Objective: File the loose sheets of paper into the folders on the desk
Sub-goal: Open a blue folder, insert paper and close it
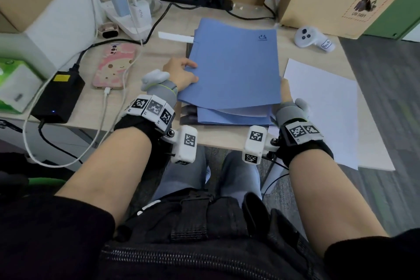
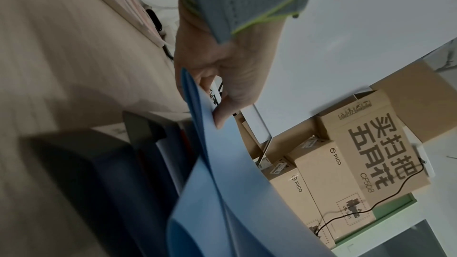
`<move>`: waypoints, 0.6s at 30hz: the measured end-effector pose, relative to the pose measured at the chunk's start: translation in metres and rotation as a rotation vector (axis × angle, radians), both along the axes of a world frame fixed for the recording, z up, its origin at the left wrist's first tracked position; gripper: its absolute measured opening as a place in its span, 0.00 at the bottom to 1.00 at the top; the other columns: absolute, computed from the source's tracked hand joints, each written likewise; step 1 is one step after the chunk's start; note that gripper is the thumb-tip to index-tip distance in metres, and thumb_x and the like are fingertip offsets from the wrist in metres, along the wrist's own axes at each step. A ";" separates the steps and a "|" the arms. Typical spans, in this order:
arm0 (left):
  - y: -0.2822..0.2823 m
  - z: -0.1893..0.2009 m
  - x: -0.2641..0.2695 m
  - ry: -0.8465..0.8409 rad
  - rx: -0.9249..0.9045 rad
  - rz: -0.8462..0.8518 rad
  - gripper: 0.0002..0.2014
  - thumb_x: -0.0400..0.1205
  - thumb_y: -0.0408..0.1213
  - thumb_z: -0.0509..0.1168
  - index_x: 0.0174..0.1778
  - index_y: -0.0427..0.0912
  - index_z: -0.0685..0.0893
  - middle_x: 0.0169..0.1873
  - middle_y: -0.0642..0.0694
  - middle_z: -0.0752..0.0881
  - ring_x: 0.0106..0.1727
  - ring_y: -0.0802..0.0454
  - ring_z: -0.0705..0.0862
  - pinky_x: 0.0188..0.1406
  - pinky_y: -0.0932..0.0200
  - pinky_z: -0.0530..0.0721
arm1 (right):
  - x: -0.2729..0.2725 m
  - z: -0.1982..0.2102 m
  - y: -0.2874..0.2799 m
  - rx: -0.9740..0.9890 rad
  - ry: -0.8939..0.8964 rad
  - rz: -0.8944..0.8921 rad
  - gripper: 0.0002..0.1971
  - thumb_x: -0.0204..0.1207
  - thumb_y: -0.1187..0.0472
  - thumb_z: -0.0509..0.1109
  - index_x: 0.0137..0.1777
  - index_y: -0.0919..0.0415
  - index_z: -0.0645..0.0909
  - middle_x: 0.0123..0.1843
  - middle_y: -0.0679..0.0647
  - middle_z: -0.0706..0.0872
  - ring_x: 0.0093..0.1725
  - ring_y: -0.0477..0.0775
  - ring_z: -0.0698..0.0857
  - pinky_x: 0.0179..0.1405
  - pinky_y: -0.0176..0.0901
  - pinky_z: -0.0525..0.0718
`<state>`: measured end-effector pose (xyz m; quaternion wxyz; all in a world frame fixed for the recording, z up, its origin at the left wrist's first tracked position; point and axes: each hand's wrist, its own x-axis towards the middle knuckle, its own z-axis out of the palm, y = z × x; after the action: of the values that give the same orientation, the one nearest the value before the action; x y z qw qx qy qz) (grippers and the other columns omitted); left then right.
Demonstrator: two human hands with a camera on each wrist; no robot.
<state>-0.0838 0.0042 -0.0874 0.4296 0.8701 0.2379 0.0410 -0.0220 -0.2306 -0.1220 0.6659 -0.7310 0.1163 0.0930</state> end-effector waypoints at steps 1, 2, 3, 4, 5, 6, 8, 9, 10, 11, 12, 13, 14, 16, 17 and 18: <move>-0.001 -0.001 0.001 0.006 -0.002 0.004 0.20 0.73 0.33 0.72 0.62 0.49 0.84 0.65 0.42 0.81 0.65 0.45 0.80 0.60 0.63 0.75 | -0.002 0.003 -0.003 -0.011 -0.019 0.003 0.10 0.79 0.62 0.58 0.34 0.54 0.70 0.34 0.49 0.72 0.41 0.51 0.72 0.34 0.37 0.72; -0.002 -0.001 0.001 0.010 -0.009 0.014 0.20 0.73 0.33 0.71 0.62 0.49 0.84 0.66 0.42 0.81 0.66 0.45 0.80 0.59 0.63 0.75 | -0.006 0.010 -0.001 -0.008 -0.028 0.018 0.12 0.76 0.66 0.61 0.31 0.57 0.69 0.32 0.51 0.71 0.37 0.49 0.69 0.29 0.37 0.68; -0.003 -0.001 0.002 0.010 -0.018 0.021 0.20 0.73 0.32 0.71 0.62 0.49 0.84 0.66 0.42 0.81 0.65 0.45 0.80 0.58 0.63 0.74 | -0.009 0.012 -0.005 0.002 -0.035 -0.009 0.13 0.74 0.68 0.62 0.29 0.59 0.68 0.30 0.51 0.69 0.32 0.48 0.65 0.27 0.36 0.64; -0.004 -0.001 0.002 0.008 -0.027 0.027 0.21 0.73 0.32 0.71 0.62 0.49 0.84 0.66 0.42 0.80 0.65 0.44 0.80 0.58 0.63 0.74 | -0.011 0.014 -0.011 0.016 -0.047 -0.049 0.14 0.74 0.67 0.62 0.27 0.61 0.66 0.27 0.51 0.68 0.29 0.48 0.63 0.26 0.35 0.61; -0.004 -0.001 0.002 0.005 -0.036 0.033 0.21 0.73 0.32 0.71 0.62 0.48 0.84 0.66 0.42 0.80 0.65 0.44 0.80 0.58 0.63 0.74 | -0.014 0.016 -0.013 0.013 -0.041 -0.083 0.16 0.76 0.65 0.61 0.26 0.65 0.67 0.26 0.50 0.68 0.28 0.48 0.62 0.25 0.35 0.60; -0.005 -0.001 0.002 0.004 -0.047 0.033 0.21 0.73 0.31 0.71 0.62 0.48 0.84 0.66 0.42 0.80 0.66 0.44 0.80 0.59 0.62 0.75 | -0.015 0.017 -0.015 0.007 -0.036 -0.105 0.17 0.78 0.62 0.60 0.28 0.67 0.69 0.27 0.51 0.71 0.27 0.49 0.64 0.25 0.34 0.62; -0.006 -0.002 0.002 0.004 -0.059 0.036 0.21 0.72 0.32 0.72 0.62 0.47 0.84 0.66 0.42 0.80 0.66 0.44 0.80 0.63 0.61 0.76 | -0.019 0.026 -0.014 -0.058 -0.051 -0.110 0.15 0.77 0.56 0.61 0.29 0.60 0.75 0.31 0.53 0.76 0.30 0.52 0.69 0.28 0.39 0.68; -0.007 -0.002 0.001 0.007 -0.064 0.036 0.21 0.72 0.32 0.73 0.61 0.47 0.85 0.65 0.42 0.81 0.65 0.45 0.80 0.64 0.60 0.77 | -0.021 0.030 -0.012 -0.130 -0.078 -0.093 0.13 0.75 0.56 0.62 0.30 0.55 0.77 0.33 0.54 0.77 0.33 0.54 0.72 0.33 0.43 0.72; -0.007 -0.002 0.001 0.011 -0.074 0.038 0.21 0.71 0.32 0.74 0.60 0.47 0.85 0.65 0.42 0.81 0.65 0.45 0.80 0.64 0.59 0.77 | -0.024 0.036 -0.010 -0.220 -0.110 -0.052 0.09 0.75 0.57 0.63 0.36 0.55 0.83 0.38 0.55 0.81 0.38 0.56 0.76 0.41 0.46 0.76; -0.008 -0.003 0.001 0.016 -0.085 0.041 0.20 0.70 0.32 0.74 0.59 0.48 0.85 0.64 0.43 0.81 0.64 0.45 0.80 0.64 0.59 0.78 | -0.025 0.038 -0.009 -0.312 -0.135 -0.003 0.09 0.76 0.59 0.65 0.49 0.59 0.86 0.47 0.57 0.84 0.48 0.58 0.81 0.53 0.48 0.79; -0.007 -0.003 0.000 0.019 -0.099 0.044 0.20 0.70 0.31 0.75 0.58 0.48 0.85 0.62 0.43 0.81 0.63 0.46 0.81 0.64 0.58 0.79 | -0.025 0.038 -0.006 -0.398 -0.154 0.041 0.15 0.77 0.60 0.66 0.62 0.62 0.83 0.60 0.58 0.84 0.61 0.58 0.81 0.65 0.47 0.77; -0.008 -0.004 -0.001 0.024 -0.119 0.042 0.19 0.69 0.31 0.75 0.56 0.48 0.85 0.60 0.44 0.81 0.62 0.46 0.81 0.65 0.57 0.79 | -0.026 0.041 -0.002 -0.460 -0.184 0.088 0.20 0.77 0.61 0.67 0.69 0.63 0.78 0.70 0.58 0.80 0.70 0.56 0.77 0.73 0.47 0.73; -0.008 -0.003 -0.003 0.031 -0.147 0.033 0.18 0.68 0.30 0.76 0.52 0.49 0.85 0.59 0.45 0.82 0.61 0.46 0.82 0.65 0.54 0.81 | -0.027 0.044 0.004 -0.483 -0.216 0.142 0.22 0.77 0.61 0.67 0.71 0.63 0.76 0.74 0.58 0.77 0.74 0.56 0.74 0.76 0.47 0.71; -0.007 -0.002 -0.006 0.056 -0.211 -0.002 0.16 0.65 0.29 0.78 0.41 0.51 0.81 0.59 0.42 0.84 0.60 0.42 0.84 0.61 0.46 0.85 | -0.029 0.048 0.020 -0.491 -0.266 0.267 0.22 0.76 0.62 0.69 0.71 0.62 0.76 0.75 0.57 0.76 0.76 0.54 0.73 0.76 0.45 0.70; -0.006 -0.002 -0.008 0.072 -0.233 -0.019 0.18 0.65 0.29 0.78 0.38 0.51 0.78 0.59 0.40 0.84 0.59 0.40 0.85 0.58 0.43 0.86 | -0.029 0.049 0.030 -0.498 -0.280 0.334 0.23 0.76 0.62 0.69 0.72 0.61 0.76 0.75 0.56 0.76 0.76 0.53 0.73 0.75 0.42 0.70; -0.005 -0.003 -0.010 0.086 -0.247 -0.028 0.19 0.64 0.28 0.79 0.36 0.51 0.75 0.59 0.39 0.84 0.58 0.39 0.85 0.54 0.41 0.87 | -0.029 0.049 0.039 -0.517 -0.283 0.408 0.24 0.76 0.62 0.70 0.72 0.60 0.76 0.76 0.55 0.75 0.77 0.52 0.72 0.74 0.38 0.68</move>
<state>-0.0937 -0.0011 -0.0902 0.5237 0.8147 0.2470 -0.0319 -0.0506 -0.1913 -0.0733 0.4360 -0.8892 -0.1059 0.0894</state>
